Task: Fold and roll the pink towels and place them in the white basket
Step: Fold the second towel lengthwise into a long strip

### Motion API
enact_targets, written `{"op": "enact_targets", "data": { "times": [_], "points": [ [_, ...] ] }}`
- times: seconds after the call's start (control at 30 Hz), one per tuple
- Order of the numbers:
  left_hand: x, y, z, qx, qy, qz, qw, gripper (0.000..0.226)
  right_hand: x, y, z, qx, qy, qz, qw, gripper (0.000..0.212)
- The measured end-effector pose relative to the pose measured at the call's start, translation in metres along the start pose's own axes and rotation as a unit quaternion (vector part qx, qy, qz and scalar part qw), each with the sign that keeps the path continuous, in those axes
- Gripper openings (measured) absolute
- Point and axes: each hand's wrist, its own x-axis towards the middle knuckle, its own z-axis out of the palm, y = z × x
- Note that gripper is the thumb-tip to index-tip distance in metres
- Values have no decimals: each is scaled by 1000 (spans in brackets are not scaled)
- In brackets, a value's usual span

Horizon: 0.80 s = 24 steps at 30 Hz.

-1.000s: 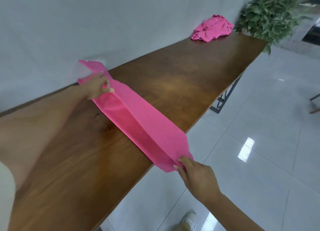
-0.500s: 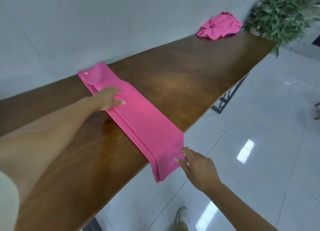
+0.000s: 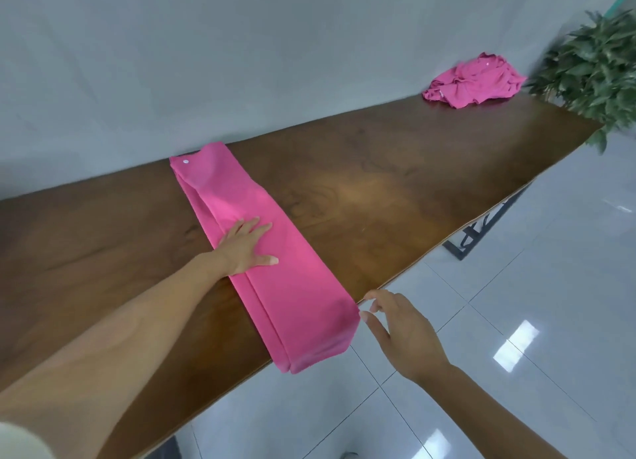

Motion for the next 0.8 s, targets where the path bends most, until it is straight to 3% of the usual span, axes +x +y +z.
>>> {"op": "enact_targets", "data": {
  "times": [0.6, 0.7, 0.8],
  "points": [
    [-100, 50, 61, -160, 106, -6, 981, 101, 80, 40, -8, 109, -88, -200, 970, 25],
    [-111, 55, 65, -175, 168, -22, 970, 75, 92, 39, -5, 115, -93, -222, 964, 23],
    [-120, 57, 62, -175, 296, -61, 937, 38, 105, 32, -3, 112, -104, -236, 960, 23]
  ]
}}
